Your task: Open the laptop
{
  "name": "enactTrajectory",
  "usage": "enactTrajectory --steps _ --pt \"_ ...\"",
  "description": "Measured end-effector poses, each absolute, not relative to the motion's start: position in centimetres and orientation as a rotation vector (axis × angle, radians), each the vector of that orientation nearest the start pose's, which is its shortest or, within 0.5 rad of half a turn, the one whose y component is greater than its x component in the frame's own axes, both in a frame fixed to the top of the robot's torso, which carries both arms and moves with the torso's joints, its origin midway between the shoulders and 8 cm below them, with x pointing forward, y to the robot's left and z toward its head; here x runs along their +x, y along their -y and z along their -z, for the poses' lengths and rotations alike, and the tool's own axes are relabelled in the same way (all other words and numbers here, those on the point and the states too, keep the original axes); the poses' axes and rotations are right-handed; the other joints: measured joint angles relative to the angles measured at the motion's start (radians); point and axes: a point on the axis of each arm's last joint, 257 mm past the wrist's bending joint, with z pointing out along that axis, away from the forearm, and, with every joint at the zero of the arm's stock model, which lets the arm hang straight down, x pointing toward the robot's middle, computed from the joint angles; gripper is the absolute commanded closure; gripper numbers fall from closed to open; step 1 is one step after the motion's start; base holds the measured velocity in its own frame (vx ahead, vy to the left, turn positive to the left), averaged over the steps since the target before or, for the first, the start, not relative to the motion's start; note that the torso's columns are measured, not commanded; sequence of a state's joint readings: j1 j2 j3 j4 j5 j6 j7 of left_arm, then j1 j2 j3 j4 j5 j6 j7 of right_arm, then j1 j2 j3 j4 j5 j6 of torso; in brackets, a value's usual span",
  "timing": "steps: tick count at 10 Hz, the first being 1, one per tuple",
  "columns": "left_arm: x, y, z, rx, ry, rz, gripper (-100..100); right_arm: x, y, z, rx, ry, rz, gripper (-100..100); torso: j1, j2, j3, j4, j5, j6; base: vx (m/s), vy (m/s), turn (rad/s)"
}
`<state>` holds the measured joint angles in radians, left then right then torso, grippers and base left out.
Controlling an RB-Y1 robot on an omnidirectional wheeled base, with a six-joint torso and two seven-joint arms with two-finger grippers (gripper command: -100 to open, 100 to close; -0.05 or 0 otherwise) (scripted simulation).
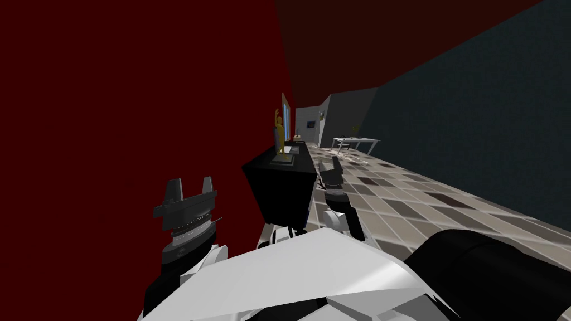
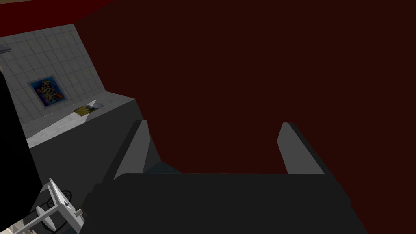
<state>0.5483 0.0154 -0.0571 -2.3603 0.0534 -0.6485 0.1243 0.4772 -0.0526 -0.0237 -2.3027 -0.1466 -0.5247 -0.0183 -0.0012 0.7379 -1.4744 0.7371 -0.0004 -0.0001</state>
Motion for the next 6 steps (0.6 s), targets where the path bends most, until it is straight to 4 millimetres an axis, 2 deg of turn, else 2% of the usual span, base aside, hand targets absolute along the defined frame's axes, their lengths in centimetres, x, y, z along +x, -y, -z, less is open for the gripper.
enactTrajectory --steps 6 --pt "29.8 -26.5 -6.9 -0.577 -0.431 1.532 0 34.5 31.0 -8.8 0.541 -0.463 -1.426 -100 0.001 0.000 -0.001 0.001 0.000 0.000 -0.051 -0.041 0.111"
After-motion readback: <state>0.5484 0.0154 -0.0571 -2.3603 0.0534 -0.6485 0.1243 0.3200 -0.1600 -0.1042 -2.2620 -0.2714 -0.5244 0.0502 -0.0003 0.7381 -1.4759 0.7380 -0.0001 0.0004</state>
